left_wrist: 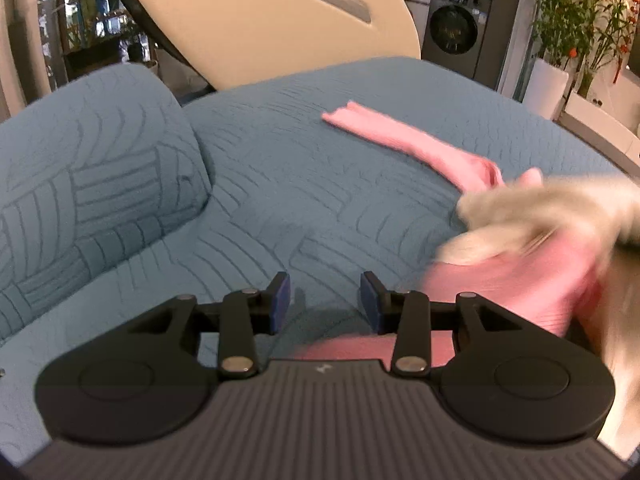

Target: Fold clothes

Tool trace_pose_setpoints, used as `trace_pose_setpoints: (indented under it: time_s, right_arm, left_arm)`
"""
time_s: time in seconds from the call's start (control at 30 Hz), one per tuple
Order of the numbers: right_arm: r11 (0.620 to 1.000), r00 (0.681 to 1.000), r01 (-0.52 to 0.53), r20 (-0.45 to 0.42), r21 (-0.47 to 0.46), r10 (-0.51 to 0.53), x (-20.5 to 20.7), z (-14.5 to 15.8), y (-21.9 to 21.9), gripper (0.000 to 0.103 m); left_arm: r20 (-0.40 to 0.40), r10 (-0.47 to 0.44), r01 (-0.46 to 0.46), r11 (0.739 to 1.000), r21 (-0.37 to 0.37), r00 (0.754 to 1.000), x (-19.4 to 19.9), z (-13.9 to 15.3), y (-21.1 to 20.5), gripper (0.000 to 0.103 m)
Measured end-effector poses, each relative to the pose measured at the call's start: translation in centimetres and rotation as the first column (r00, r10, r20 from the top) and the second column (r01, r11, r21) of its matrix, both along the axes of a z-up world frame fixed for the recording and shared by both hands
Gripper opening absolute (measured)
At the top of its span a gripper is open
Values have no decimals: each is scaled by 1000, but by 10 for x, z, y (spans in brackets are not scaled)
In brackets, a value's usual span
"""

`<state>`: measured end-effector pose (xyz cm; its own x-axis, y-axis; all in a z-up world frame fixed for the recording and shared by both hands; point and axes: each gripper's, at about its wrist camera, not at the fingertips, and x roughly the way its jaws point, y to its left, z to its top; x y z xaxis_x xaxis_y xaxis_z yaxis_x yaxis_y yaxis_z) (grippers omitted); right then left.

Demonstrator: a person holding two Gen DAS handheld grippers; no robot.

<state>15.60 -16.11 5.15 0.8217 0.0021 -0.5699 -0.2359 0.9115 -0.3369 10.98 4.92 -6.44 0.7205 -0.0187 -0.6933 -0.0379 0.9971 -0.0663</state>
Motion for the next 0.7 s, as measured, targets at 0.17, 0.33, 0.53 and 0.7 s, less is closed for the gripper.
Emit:
trace_pose_setpoints:
  time_s: [0.17,0.33,0.53,0.7]
  right_arm:
    - [979,983,178,57,-104,-173,49,4,-56,18]
    - [927,932,362,60,-101,-357,97,-6,-124,19]
    - [862,872,475,-39,-177,-488,133,-47,-162,57]
    - [951,952,307,13,-45,-307,89,-34,-136,83]
  left_arm:
    - [-9,-27,27,1000,-13,1000,2,-8,-7,42]
    - [20,-74,75,997,-14,997,-1,-5,-18,42]
    - [48,-117,118,993,-7,992,-5,0,-30,42]
    - [51,-128,129,992,-6,990,-5,1,-34,42]
